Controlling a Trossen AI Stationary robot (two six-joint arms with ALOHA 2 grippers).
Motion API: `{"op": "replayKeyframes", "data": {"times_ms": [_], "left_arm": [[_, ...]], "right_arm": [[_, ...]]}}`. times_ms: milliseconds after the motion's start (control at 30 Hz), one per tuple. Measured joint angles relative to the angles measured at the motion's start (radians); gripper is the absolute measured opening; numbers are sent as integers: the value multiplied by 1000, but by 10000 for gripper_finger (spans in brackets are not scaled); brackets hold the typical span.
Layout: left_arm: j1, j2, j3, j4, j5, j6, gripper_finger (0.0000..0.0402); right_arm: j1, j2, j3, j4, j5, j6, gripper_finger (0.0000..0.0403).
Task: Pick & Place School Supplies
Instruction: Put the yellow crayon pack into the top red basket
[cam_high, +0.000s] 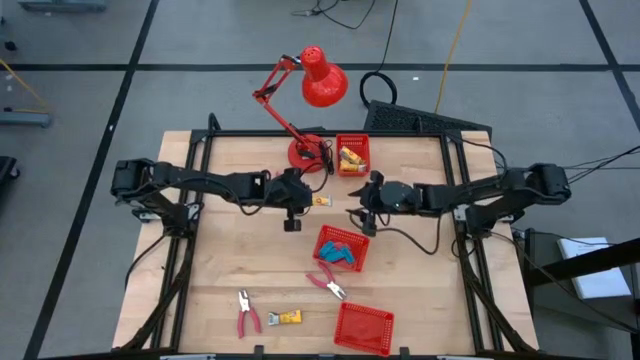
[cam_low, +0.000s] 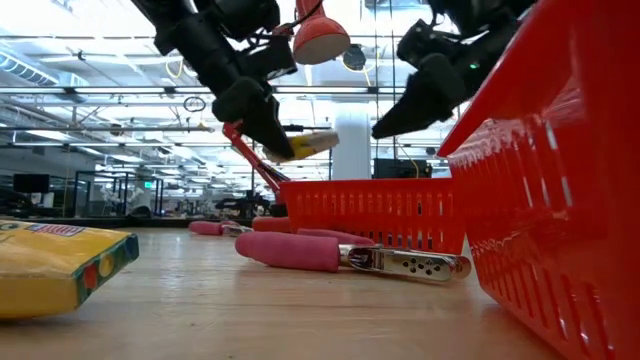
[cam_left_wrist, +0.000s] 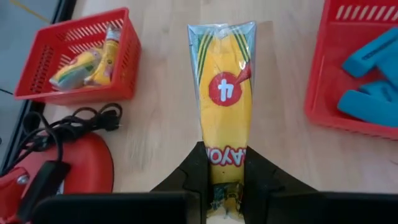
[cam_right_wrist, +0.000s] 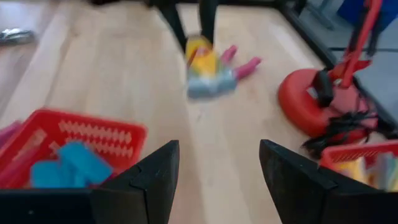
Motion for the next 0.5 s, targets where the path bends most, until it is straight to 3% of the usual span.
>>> {"op": "replayKeyframes", "data": {"times_ms": [500], "left_arm": [[10, 215, 215, -57, 15, 59, 51]], "right_arm": [[-34, 11, 103, -173, -95, -42, 213]]}}
